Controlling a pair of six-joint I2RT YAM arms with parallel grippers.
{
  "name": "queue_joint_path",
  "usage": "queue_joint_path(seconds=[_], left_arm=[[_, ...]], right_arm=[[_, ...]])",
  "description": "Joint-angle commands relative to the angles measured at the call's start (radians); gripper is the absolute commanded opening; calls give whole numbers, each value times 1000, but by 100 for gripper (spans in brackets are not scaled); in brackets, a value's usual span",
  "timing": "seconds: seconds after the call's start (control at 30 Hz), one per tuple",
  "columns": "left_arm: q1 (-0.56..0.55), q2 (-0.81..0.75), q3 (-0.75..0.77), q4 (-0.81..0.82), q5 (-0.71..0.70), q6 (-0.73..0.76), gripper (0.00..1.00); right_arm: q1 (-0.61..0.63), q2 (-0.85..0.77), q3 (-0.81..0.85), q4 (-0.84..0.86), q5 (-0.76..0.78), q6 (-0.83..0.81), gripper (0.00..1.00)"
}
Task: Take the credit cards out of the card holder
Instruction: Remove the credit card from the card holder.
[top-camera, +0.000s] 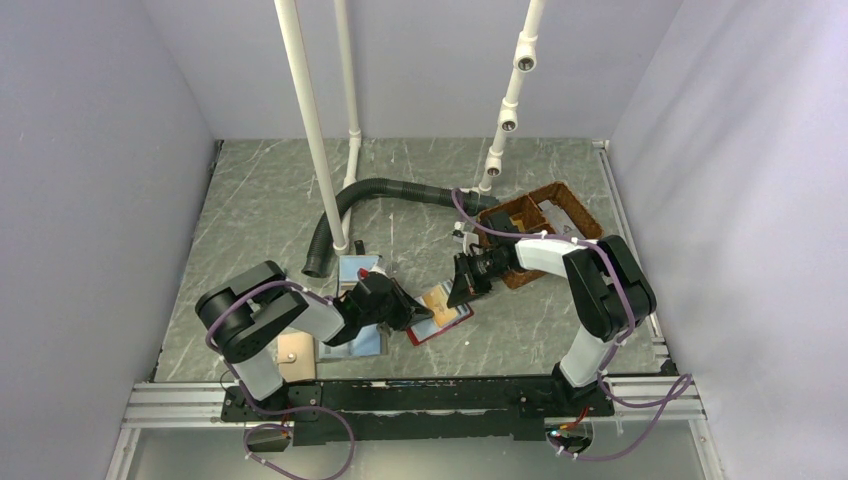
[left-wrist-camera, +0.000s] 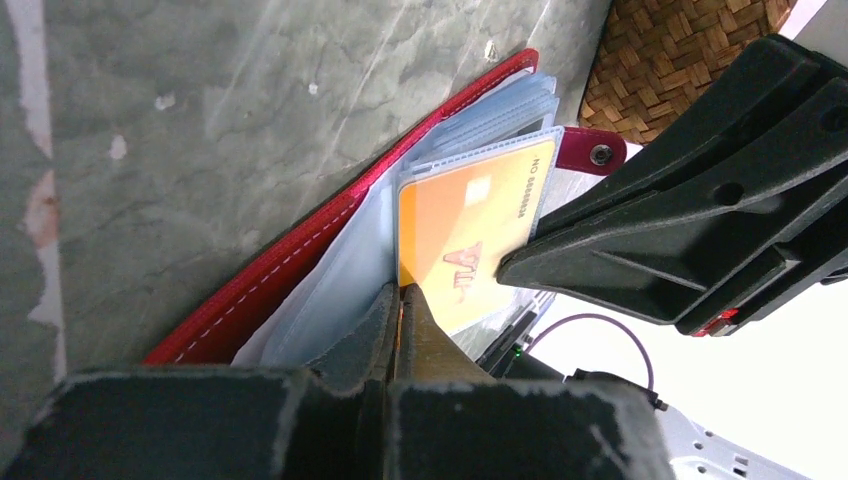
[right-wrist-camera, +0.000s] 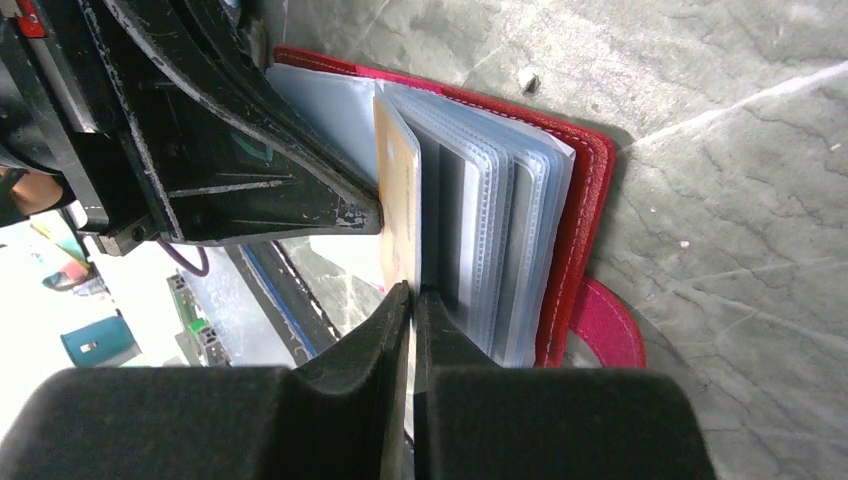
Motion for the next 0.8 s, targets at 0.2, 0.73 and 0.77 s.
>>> queue_joint_path(seconds=[0.2,0.73,0.77], left_arm=[[10,-43,67,-140,9,117,0],[12,-63,155,-307,49,206,0],[13,-64,155,-308,50,208,0]], right_arm=[[22,-71,7,-10,142,-76,20],[21,-156,30,-45,157,-195,3],[21,-139,36,-48,155,-195,1]])
